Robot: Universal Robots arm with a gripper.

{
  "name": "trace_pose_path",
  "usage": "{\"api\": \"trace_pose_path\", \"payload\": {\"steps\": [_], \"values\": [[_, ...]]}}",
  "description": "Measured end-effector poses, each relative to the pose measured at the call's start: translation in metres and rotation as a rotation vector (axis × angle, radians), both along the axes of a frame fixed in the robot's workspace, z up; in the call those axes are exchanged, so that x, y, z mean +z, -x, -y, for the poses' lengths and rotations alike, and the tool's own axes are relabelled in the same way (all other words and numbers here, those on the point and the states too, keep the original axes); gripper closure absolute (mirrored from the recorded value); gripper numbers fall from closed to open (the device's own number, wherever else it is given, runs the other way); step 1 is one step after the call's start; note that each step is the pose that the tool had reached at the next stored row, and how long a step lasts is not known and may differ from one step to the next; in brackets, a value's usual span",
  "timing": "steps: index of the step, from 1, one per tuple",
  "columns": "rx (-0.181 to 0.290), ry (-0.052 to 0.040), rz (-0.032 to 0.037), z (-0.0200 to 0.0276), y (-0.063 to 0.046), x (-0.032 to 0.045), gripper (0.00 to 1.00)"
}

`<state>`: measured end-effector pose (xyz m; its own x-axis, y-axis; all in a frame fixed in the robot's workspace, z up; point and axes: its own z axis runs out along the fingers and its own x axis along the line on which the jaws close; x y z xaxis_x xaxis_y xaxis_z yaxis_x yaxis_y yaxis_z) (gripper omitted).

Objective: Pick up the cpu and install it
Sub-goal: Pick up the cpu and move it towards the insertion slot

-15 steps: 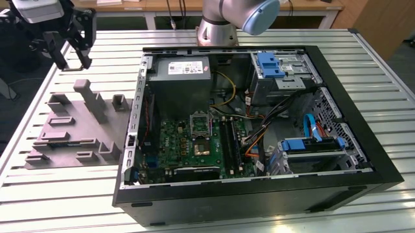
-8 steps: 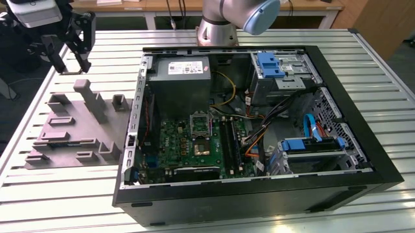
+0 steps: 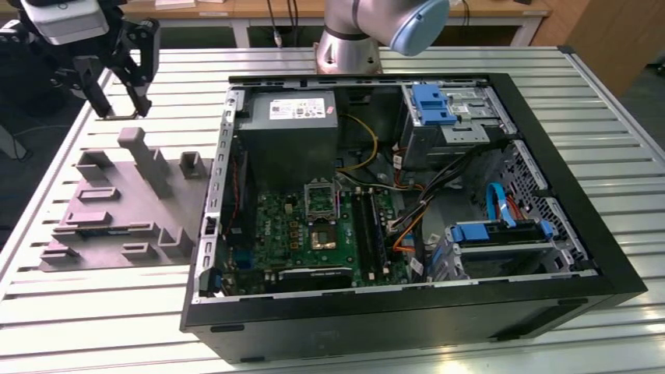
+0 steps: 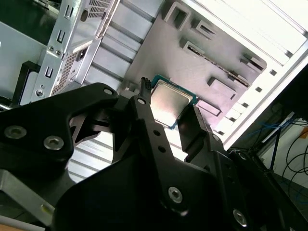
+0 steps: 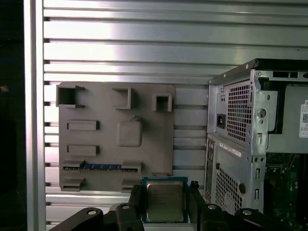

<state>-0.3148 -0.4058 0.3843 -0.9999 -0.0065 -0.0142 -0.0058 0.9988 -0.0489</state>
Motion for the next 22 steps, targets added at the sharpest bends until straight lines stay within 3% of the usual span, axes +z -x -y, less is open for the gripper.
{"api": "trace_pose_path", "payload": {"steps": [16, 22], "values": [[0.000, 0.0000, 0.0000, 0.0000, -0.021, -0.0011, 0.53], [0.000, 0.0000, -0.0001, 0.0000, -0.035, -0.0026, 0.53]]}}
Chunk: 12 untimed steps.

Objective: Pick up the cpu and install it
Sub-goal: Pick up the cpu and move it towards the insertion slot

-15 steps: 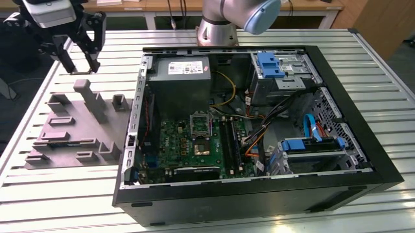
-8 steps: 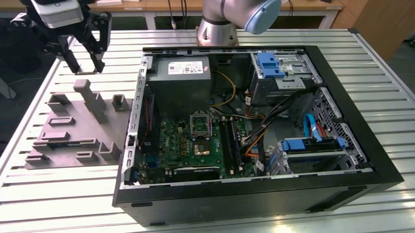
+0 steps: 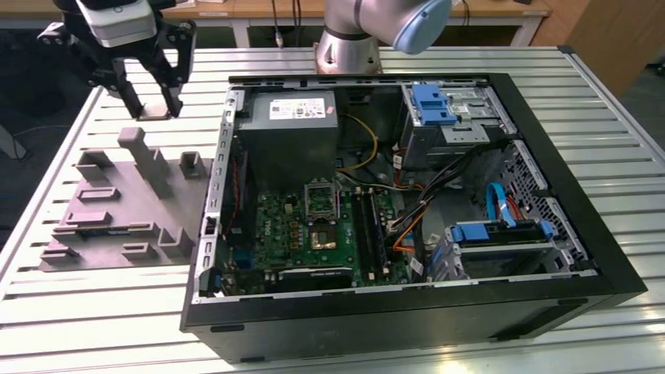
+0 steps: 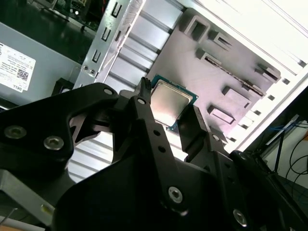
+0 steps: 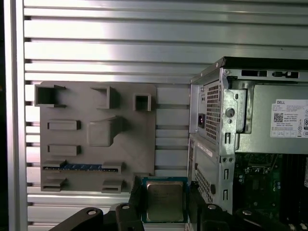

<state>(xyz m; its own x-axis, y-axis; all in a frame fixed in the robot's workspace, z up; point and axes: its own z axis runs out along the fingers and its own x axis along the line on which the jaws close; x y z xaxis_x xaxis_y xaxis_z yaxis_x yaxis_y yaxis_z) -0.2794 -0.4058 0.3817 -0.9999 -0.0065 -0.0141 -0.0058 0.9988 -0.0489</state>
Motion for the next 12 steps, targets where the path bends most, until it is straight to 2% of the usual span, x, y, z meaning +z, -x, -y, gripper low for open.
{"api": "trace_pose_path", "payload": {"steps": [2, 12], "values": [[0.000, -0.0001, 0.0002, 0.0000, -0.0033, -0.0004, 0.53], [0.000, 0.0000, 0.0000, 0.0000, -0.0059, -0.0004, 0.53]]}}
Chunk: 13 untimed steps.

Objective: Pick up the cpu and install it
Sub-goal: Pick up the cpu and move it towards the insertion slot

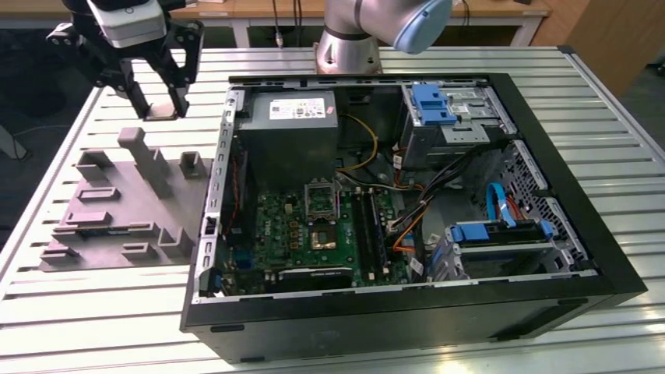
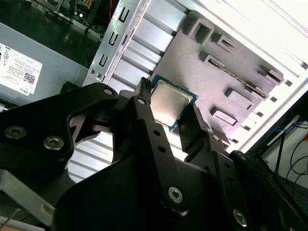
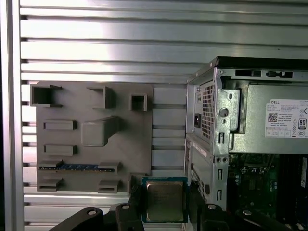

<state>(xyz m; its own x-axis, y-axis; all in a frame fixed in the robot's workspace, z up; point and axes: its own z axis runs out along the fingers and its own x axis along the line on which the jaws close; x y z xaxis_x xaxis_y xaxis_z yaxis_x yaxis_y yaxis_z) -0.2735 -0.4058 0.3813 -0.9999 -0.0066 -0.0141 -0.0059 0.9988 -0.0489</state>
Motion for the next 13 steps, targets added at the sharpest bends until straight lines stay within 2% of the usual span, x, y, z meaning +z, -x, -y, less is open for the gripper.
{"api": "trace_pose_path", "payload": {"steps": [13], "values": [[0.000, 0.0000, 0.0001, 0.0000, -0.0035, -0.0001, 0.53]]}}
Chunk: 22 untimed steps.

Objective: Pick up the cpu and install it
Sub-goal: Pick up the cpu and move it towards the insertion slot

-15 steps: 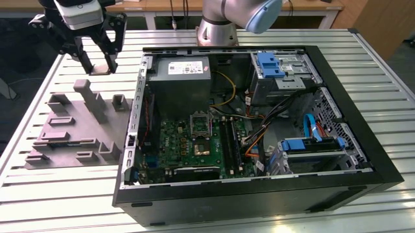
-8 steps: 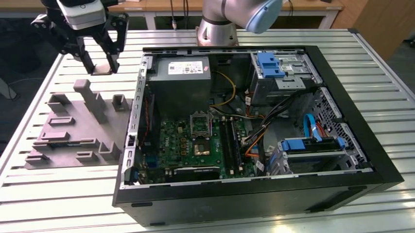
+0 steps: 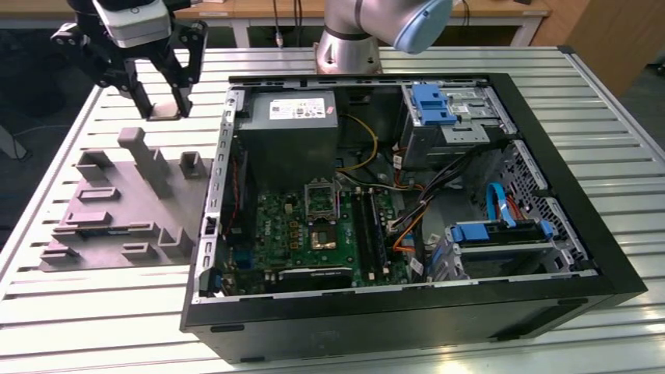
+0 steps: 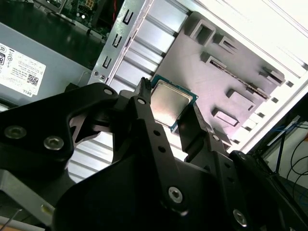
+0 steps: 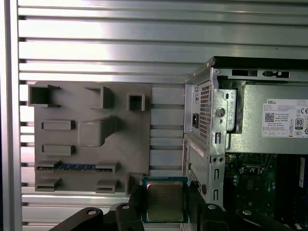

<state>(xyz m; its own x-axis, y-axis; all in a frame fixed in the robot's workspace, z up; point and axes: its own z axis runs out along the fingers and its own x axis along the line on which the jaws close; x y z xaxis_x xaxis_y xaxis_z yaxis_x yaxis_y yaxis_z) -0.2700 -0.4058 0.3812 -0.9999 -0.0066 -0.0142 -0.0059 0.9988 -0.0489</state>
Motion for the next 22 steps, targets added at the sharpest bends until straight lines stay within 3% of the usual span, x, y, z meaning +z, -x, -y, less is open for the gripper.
{"api": "trace_pose_path", "payload": {"steps": [22], "values": [[0.000, 0.0000, 0.0000, 0.0000, -0.012, -0.0006, 0.53]]}}
